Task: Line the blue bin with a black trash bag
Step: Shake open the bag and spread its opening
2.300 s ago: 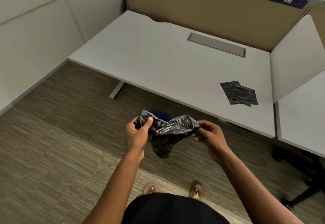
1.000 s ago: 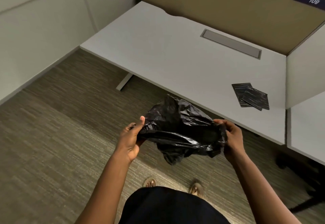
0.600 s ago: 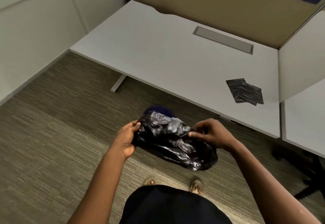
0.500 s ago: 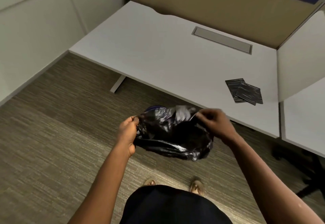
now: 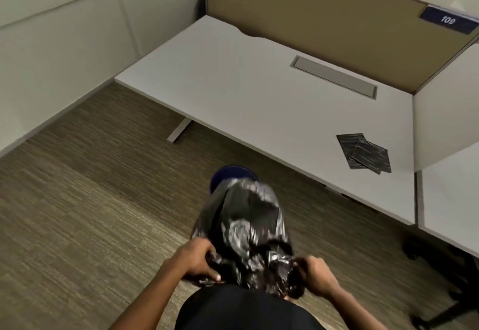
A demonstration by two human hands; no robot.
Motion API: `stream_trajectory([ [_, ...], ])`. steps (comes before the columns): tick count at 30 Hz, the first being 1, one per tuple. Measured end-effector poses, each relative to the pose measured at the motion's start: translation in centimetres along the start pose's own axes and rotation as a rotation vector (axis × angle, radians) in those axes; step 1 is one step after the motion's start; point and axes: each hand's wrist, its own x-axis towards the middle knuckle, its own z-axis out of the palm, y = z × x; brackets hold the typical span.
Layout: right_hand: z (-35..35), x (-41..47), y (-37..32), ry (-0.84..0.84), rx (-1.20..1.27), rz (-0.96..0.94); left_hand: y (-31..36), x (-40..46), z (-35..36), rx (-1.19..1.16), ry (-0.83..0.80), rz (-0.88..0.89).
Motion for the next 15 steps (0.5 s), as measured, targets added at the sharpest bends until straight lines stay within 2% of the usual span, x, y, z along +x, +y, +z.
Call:
stream_trajectory([
  [2,0.1,0.2,0.6,0.099,0.194,0.064,-0.8,0.6,0.9,-0.212,0.081,0.022],
  [5,-2.8,1.0,-1.6,0.207,0.565,0.045,0.3,1.4,-0.7,-0.538,0.353,0.059],
  [8,-6.2,2.4,-4.4,0.256,0.723,0.006,2.5,1.5,-3.3,-0.717,0.619,0.045],
  [11,-8.7,2.8,-5.4,0.311,0.762,0.000,4.0,0.7,-5.3,-0.821,0.792,0.089],
  [15,-11.2,1.4,-4.2,0.163,0.559,0.051,5.1,-0.4,-6.0,-0.823,0.901,0.153],
])
